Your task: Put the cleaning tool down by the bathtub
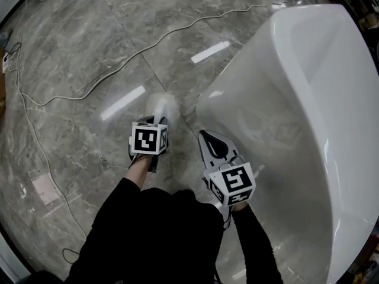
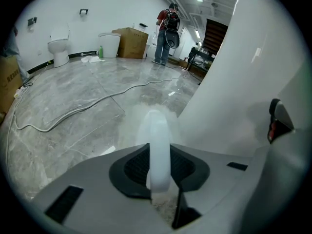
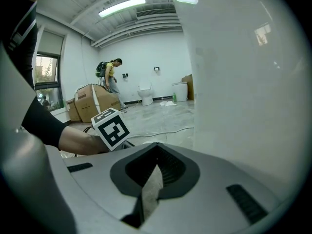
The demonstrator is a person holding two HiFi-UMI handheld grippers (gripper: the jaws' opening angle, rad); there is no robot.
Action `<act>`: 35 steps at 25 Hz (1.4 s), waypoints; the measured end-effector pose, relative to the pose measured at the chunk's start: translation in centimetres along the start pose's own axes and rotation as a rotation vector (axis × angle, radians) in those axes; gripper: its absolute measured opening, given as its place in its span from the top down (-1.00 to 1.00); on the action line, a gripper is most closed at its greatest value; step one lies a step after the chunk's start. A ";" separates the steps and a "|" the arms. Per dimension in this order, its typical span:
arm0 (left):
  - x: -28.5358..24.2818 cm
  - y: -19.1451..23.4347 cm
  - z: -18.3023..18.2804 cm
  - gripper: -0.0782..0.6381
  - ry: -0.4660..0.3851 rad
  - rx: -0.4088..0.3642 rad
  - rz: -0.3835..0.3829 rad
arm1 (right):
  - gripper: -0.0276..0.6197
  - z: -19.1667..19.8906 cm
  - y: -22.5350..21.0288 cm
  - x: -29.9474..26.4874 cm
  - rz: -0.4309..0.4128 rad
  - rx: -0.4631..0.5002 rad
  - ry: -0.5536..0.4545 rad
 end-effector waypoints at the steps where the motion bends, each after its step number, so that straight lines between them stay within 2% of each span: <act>1: -0.4 0.2 0.3 0.52 0.006 0.001 -0.001 | 0.91 0.2 0.1 -0.2 -0.002 0.005 0.002; 9: -3.1 1.4 1.9 0.52 0.044 0.029 -0.013 | 0.91 1.5 0.3 -1.7 -0.018 0.023 0.019; 21: -6.2 2.1 3.3 0.52 0.098 -0.041 -0.032 | 0.91 3.7 -0.1 -3.8 0.008 -0.016 0.057; 24: -6.4 2.4 4.3 0.52 0.125 -0.065 -0.058 | 0.91 4.4 0.0 -4.2 0.008 -0.033 0.068; 28: -7.2 1.9 4.5 0.52 0.118 -0.103 -0.051 | 0.91 5.0 -0.5 -4.5 0.024 -0.054 0.074; 35: -7.8 2.2 4.5 0.52 0.120 -0.063 -0.050 | 0.91 5.8 -0.5 -4.4 0.042 -0.062 0.088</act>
Point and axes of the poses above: the fingertips, and each gripper's own axes: x backward along the fingers, y to its left, z out of its underside, the point moved 2 cm from there along x, backward along the fingers, and after that the axes turned 1 degree about x, right-handed, at the moved point
